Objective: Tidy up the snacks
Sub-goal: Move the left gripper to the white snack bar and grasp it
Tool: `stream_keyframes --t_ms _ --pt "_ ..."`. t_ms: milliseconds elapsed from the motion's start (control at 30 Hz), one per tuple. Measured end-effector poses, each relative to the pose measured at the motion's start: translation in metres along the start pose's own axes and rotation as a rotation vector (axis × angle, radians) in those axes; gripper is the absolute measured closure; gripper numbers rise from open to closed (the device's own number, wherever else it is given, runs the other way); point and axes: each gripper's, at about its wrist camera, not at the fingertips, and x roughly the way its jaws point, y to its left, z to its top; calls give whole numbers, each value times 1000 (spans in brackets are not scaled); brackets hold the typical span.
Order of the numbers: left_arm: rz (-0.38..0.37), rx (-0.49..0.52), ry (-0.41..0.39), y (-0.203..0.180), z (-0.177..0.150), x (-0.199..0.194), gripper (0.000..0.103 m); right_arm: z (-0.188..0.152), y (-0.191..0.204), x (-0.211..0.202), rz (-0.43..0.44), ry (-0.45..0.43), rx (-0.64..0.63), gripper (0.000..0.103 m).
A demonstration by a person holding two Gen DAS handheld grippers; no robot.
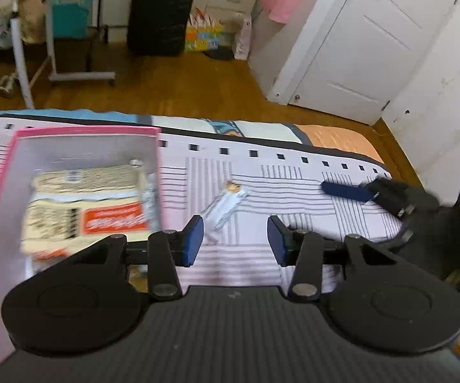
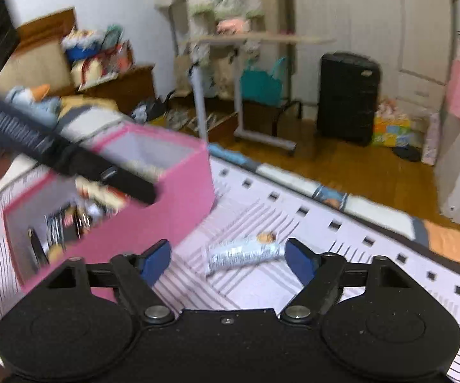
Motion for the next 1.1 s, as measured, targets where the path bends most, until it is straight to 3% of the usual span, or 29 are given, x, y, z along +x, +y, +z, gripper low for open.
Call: stream_keyframes --t_ms 167,367,567,633,733,833,900,1033,1100 --pt "45 62 70 -20 16 61 62 -15 2 39 40 13 64 16" --pt "126 106 178 -28 21 136 63 -31 0 87 -7 -7 104 16" --pt "166 44 221 -13 19 172 63 -32 -5 98 -23 -34 139 16" --pt "144 5 238 -9 18 172 63 -32 -5 94 -23 -43 142 16" --pt "54 -92 262 -3 19 166 64 -37 -1 93 -40 -32 112 16" --pt "46 -136 278 -2 18 166 70 -40 6 94 -87 -26 80 16" --pt "40 -164 285 -1 14 168 74 -40 9 96 -115 -30 82 22" --pt "65 -149 258 -7 6 170 73 -40 11 95 -171 -33 67 53" --pt "89 -105 223 -13 3 167 73 -42 10 91 -173 -33 87 56"
